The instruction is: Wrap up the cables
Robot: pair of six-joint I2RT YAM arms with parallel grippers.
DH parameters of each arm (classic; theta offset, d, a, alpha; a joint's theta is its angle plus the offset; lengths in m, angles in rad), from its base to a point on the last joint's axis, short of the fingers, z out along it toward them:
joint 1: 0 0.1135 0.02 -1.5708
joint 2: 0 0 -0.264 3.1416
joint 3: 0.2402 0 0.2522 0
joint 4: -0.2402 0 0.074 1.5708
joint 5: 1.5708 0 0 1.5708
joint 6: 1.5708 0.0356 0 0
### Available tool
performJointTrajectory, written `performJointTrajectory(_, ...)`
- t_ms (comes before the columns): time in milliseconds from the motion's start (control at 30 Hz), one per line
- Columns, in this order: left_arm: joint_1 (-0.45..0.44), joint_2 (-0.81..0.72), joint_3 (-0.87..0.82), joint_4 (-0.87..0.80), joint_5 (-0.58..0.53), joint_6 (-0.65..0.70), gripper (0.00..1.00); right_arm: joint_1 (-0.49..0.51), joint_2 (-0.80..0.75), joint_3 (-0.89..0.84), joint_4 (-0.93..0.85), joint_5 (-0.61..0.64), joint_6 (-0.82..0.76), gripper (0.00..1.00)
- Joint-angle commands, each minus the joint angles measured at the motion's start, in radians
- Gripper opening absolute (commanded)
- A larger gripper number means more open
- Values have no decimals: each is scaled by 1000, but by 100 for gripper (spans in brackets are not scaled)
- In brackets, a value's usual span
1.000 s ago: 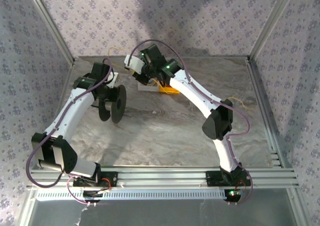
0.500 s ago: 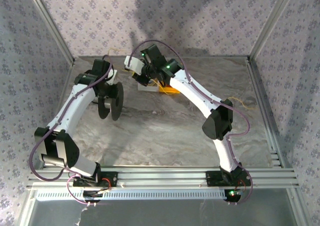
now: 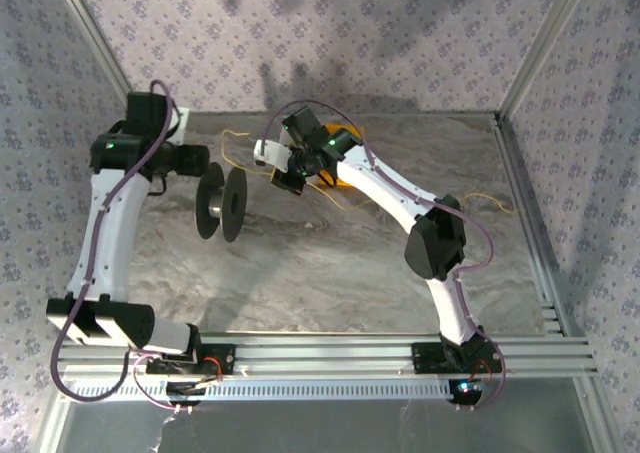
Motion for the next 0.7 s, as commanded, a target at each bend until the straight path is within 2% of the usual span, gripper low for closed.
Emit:
performJointTrajectory(0, 82, -45, -58, -49, 59, 22, 75, 31, -9, 5, -109, -83, -34, 0)
performJointTrajectory(300, 132, -95, -238, 73, 229, -29, 78, 107, 66, 31, -240, -153, -31, 0)
performJointTrajectory(667, 202, -126, -258, 88, 275, -35, 79, 149, 143, 70, -292, -158, 20, 0)
